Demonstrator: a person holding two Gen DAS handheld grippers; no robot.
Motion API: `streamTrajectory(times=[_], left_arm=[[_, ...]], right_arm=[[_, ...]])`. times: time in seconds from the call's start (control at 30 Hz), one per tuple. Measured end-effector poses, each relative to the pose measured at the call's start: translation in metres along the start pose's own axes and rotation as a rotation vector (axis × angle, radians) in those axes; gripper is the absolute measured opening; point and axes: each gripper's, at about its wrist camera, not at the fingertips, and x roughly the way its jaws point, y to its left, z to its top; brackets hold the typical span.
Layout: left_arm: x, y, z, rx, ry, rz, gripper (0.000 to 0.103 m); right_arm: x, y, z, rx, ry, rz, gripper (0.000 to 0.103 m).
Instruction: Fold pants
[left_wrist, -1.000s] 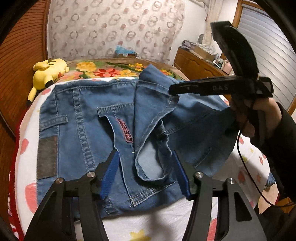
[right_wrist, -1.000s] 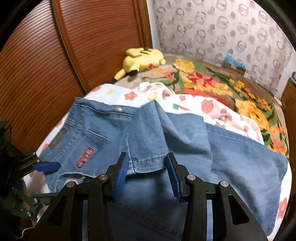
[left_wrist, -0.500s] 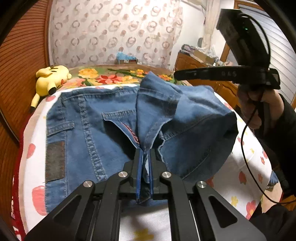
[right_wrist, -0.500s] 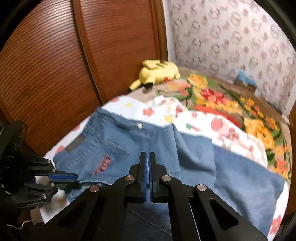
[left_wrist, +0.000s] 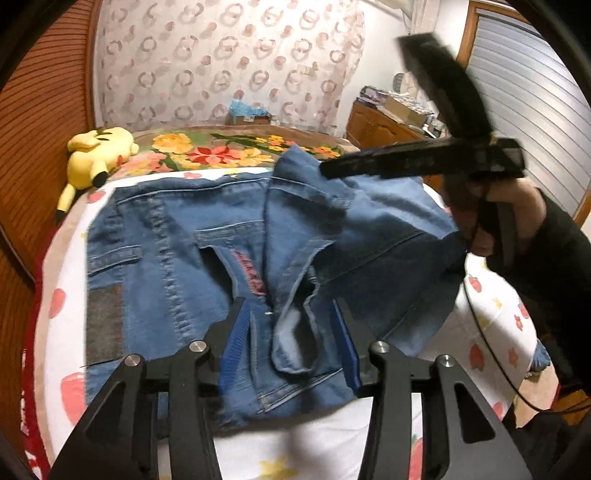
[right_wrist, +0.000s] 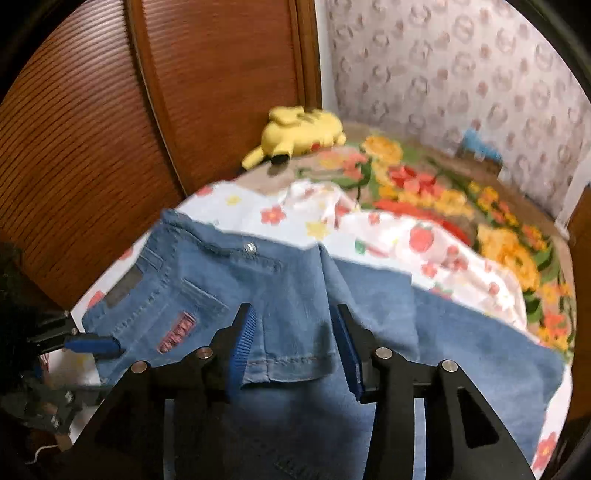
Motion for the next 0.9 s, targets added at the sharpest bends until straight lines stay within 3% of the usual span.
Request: streamTrajectory(times=[0.17,0.23,0.27,0.4,0.47,0.57,0.73,0.9], left_arm=[[0.01,-0.007,0.006,0.015,0.013,-0.008,0.046],[0.019,-0.006,0.006,0.014,0.038,0.003,0.046],[0.025,-0.004,0.006,0.015,0.054,0.011,0.046],[0.033,-0.001,0.001,0.013,0.069,0.017,0.043],[0.032,-0.001,-0.002,0.017,0.066,0.009,0.024],[0.022,-0.003,-0.004,0.028,0.05,-0.01,0.005],[-0.024,0.002,-0.005,0.011,-0.043,-0.025,0.004],[-0.069,0.033,-0.008,-0.035,-0.091,0.049,0.003]], right_arm=[[0.019,-0.01,-0.004,0.033,0.069,0.034,0.045],[0.021,-0.011,-0.005,0.034,0.078,0.061,0.028],[0.021,-0.009,-0.006,0.029,0.08,0.072,0.007],[0.003,-0.015,0.002,0.009,0.012,0.116,0.004],[-0.013,-0.015,0.005,0.0,-0.042,0.121,0.004],[-0.032,-0.009,0.014,-0.009,-0.105,0.132,0.004],[-0.047,0.01,0.025,-0.052,-0.164,0.153,0.004],[-0.04,0.037,0.038,-0.103,-0.175,0.194,0.004]])
